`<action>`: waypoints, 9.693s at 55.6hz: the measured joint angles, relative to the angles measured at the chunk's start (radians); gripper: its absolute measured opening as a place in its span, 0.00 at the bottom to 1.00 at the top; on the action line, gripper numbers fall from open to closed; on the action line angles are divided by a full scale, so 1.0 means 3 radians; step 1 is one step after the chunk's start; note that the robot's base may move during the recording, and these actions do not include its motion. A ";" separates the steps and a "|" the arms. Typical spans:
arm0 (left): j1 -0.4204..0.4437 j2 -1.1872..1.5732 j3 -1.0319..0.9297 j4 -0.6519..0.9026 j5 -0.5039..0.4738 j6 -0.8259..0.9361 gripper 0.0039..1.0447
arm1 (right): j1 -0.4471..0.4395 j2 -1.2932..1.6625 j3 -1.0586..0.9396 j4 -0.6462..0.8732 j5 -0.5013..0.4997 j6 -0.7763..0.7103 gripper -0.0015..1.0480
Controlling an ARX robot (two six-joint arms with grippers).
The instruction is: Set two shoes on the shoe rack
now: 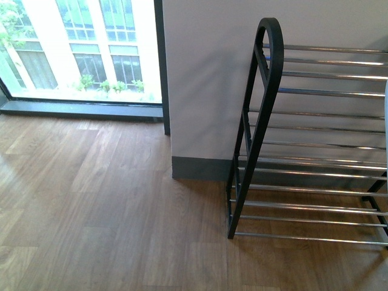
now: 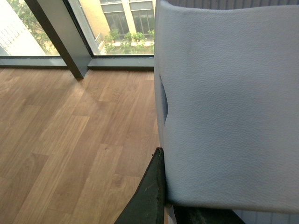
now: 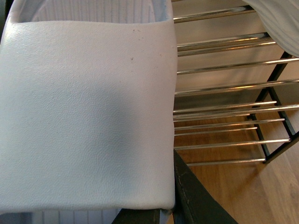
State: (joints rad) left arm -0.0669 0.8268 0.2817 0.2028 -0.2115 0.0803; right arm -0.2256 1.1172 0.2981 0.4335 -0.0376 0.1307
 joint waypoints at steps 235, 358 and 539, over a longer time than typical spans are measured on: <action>-0.0001 0.0000 0.0000 0.0000 0.0005 0.0000 0.01 | -0.0374 -0.1031 -0.0193 0.0411 -0.0978 -0.0328 0.57; 0.0003 -0.0001 0.0000 0.0000 -0.0004 0.0000 0.01 | 0.0746 -0.3703 -0.0930 -0.1434 0.0127 -0.0427 0.37; -0.1044 0.4105 0.4167 -0.0829 0.0009 -0.0445 0.71 | 0.0752 -0.3708 -0.0930 -0.1446 0.0135 -0.0427 0.91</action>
State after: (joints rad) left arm -0.3801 2.0583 1.5318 -0.0460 -0.2089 -0.0532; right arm -0.0002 0.0048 0.0193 -0.0002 0.0029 0.0025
